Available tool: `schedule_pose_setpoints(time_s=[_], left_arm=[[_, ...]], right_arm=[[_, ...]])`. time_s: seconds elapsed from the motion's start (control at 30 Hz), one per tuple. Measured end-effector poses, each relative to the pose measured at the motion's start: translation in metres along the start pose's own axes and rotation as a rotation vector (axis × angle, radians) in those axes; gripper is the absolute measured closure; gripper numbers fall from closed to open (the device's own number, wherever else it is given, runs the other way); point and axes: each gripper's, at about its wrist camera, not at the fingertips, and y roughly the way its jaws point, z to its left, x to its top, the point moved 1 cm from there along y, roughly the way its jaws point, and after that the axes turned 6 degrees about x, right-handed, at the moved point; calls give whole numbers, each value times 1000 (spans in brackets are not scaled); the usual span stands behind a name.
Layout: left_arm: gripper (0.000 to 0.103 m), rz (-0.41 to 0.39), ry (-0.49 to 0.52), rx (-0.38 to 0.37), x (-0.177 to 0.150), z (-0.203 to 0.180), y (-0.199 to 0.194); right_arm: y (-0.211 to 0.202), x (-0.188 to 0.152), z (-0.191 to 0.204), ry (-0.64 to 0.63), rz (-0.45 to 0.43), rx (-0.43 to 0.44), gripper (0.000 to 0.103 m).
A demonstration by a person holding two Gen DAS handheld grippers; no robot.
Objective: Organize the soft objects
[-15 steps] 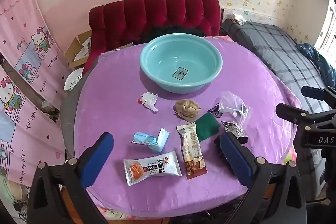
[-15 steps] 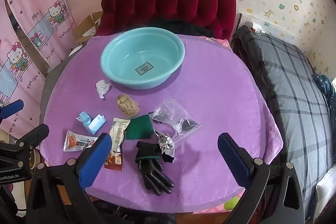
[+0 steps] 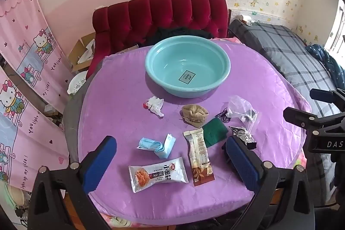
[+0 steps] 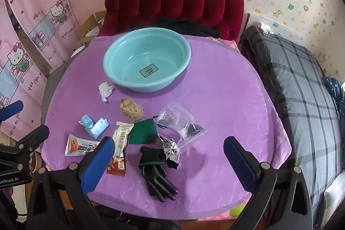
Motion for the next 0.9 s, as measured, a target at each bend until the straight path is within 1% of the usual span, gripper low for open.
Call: schedule_pose_setpoints(time_s=[0.2,0.9], left_arm=[[0,-7,-7,10,-3,-1,5],[0,-18,-9,14,-6,6,-3]], right_arm=[[-1,-1,1,4,1,4,0],[-1,-2,6,0,0,11,0]])
